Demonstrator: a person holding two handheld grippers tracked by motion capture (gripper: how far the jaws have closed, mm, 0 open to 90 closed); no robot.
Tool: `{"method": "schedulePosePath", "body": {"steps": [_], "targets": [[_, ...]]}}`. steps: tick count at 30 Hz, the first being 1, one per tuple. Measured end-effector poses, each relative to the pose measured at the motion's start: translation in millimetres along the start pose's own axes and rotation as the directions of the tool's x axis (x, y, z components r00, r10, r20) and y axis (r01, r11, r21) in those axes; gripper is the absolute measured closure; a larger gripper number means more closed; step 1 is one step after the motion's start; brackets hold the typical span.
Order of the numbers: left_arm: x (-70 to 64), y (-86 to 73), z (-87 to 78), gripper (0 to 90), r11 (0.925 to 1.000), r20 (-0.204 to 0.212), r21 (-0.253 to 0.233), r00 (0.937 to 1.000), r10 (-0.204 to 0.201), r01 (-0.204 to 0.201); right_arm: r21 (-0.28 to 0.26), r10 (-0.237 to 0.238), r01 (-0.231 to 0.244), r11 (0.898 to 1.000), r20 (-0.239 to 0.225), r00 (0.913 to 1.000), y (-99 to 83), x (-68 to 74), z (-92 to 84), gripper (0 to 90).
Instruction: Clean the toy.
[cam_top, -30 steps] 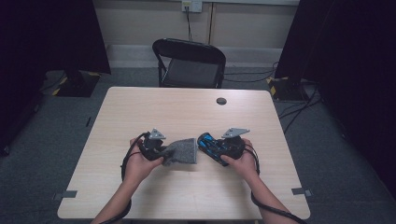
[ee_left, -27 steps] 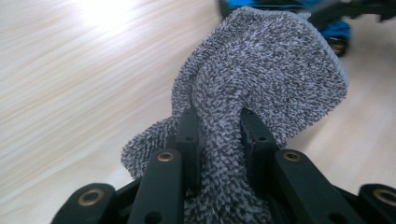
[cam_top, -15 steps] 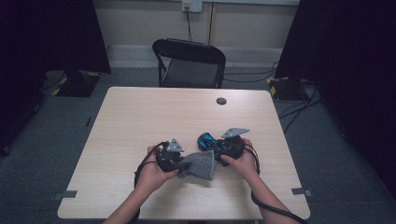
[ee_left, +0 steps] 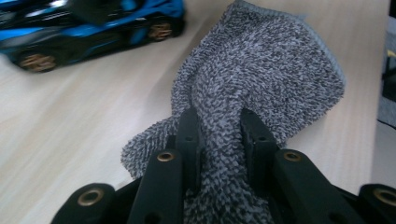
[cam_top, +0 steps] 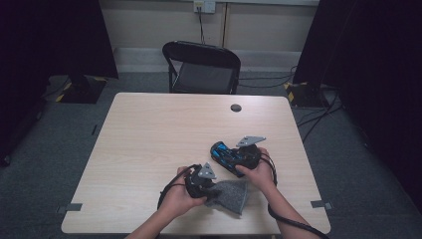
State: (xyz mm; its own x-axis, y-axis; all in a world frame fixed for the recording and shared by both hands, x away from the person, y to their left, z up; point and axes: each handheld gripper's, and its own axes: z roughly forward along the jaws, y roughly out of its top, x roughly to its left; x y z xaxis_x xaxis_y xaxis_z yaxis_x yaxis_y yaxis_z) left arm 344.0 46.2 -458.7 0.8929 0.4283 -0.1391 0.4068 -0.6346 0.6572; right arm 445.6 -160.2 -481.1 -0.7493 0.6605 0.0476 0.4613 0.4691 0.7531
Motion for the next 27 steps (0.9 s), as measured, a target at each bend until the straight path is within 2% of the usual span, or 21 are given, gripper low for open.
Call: {"method": "schedulePosePath", "body": {"steps": [1,2,5,7,11,15,19,22,27], "targets": [[0.0,0.0,0.0,72.4,1.0,0.0,0.0,1.0,0.0,0.0,0.0,0.0,0.0,1.0,0.0,1.0,0.1,0.0,0.0,48.0],[-5.3,2.7,4.8,72.4,0.9997,0.016,0.003,0.9996,0.023,-0.023,0.001,0.0,0.0,1.0,0.0,1.0,0.1,0.0,0.0,48.1],[-8.9,5.7,8.6,72.4,0.9995,0.032,0.006,0.999,0.031,-0.031,0.0,0.0,0.0,1.0,0.0,1.0,0.0,0.1,0.0,48.0],[-13.8,10.7,16.9,72.3,0.9985,0.043,0.011,0.9977,0.053,-0.053,0.0,0.0,0.0,1.0,0.0,1.0,0.0,0.1,0.0,48.0],[-12.5,17.7,25.1,72.3,0.9983,0.039,0.005,0.9976,0.057,-0.057,-0.003,0.002,-0.002,1.0,0.0,1.0,-0.4,0.1,-0.2,48.0],[-5.4,22.9,32.8,72.3,0.9978,0.0,0.024,0.9981,0.062,-0.062,-0.003,0.001,-0.001,1.0,-0.001,1.0,-0.5,-0.1,-0.1,48.0],[2.0,24.2,35.0,72.2,0.9989,-0.026,0.022,0.9988,0.042,-0.042,-0.005,0.001,-0.001,1.0,-0.002,1.0,-0.9,0.0,-0.3,48.1],[13.0,26.8,34.8,72.2,0.9991,-0.076,0.027,0.9965,0.034,-0.032,-0.006,0.0,0.0,1.0,-0.003,1.0,-1.0,-0.2,-0.3,48.1],[23.1,28.0,33.5,72.2,0.9995,-0.107,0.029,0.9942,0.014,-0.011,-0.009,-0.002,0.002,1.0,-0.003,1.0,-1.4,-0.2,-0.4,48.0]]}}
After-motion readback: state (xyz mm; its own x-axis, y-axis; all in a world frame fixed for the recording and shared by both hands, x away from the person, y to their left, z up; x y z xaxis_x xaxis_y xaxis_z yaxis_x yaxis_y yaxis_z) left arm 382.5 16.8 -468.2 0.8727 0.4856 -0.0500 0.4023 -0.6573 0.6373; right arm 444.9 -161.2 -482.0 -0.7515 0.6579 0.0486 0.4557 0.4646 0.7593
